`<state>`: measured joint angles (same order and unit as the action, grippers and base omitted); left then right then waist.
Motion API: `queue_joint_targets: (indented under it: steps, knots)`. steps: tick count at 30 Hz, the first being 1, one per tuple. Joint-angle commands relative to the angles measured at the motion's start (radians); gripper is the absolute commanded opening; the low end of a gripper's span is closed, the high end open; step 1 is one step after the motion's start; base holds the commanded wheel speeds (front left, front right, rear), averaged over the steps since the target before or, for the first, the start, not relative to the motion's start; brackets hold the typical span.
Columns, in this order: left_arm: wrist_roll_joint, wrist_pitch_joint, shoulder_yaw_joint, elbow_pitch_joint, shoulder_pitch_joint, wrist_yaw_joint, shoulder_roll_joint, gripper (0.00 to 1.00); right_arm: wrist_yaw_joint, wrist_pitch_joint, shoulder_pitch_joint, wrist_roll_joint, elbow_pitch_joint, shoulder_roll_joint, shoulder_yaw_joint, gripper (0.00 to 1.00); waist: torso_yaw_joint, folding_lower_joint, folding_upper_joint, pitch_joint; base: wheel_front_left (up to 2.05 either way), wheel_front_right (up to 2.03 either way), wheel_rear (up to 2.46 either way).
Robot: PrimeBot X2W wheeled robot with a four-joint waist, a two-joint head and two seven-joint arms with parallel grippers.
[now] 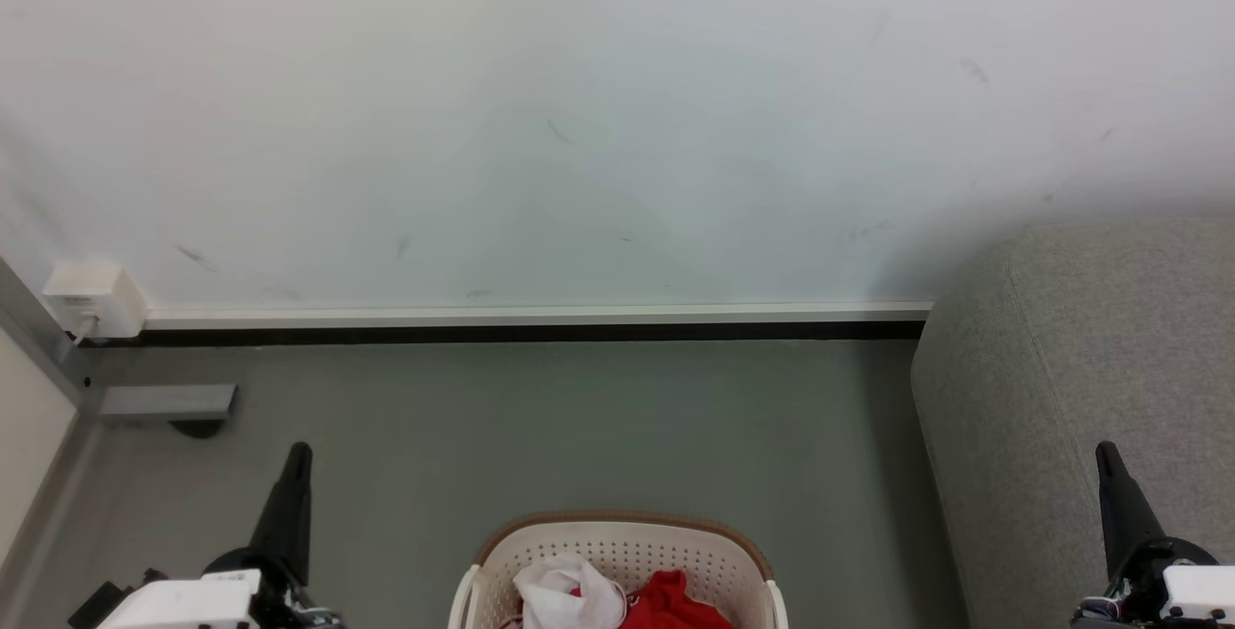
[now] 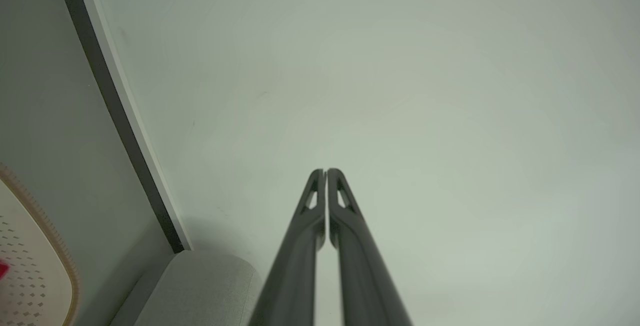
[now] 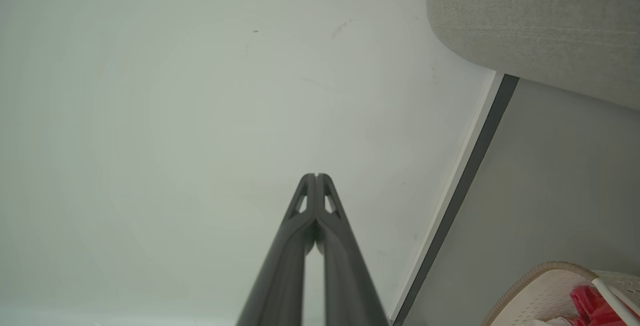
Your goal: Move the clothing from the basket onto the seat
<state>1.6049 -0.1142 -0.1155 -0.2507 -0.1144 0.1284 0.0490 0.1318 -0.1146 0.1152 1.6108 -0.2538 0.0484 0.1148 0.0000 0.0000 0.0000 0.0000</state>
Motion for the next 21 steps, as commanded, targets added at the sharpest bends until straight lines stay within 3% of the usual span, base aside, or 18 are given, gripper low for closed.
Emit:
queue_joint_targets:
  steps: [1, 13, 14, 21]
  knots:
    - [0.013, -0.005, -0.001, 0.002, -0.006, 0.002, 0.002, 0.00, -0.002, -0.004, 0.006, 0.001, 0.006, 0.004, 0.004, 0.00, 0.000, 0.0000, 0.0000, 0.000, 0.00, 0.00, 0.00]
    - [0.013, -0.005, -0.001, 0.002, -0.006, 0.002, 0.002, 0.00, -0.002, -0.004, 0.006, 0.001, 0.006, 0.004, 0.004, 0.00, 0.000, 0.0000, 0.0000, 0.000, 0.00, 0.00, 0.00]
    - [-0.001, 0.002, 0.000, -0.002, 0.001, 0.000, 0.000, 1.00, 0.000, 0.001, -0.001, 0.000, -0.003, 0.000, -0.001, 1.00, 0.000, 0.0000, 0.0000, 0.000, 0.00, 0.00, 0.00]
    - [-0.021, 0.037, 0.025, -0.005, 0.010, 0.000, -0.001, 1.00, 0.000, 0.035, -0.010, -0.018, -0.002, 0.001, -0.029, 1.00, 0.000, 0.0000, 0.0000, 0.000, 0.00, 0.00, 0.00]
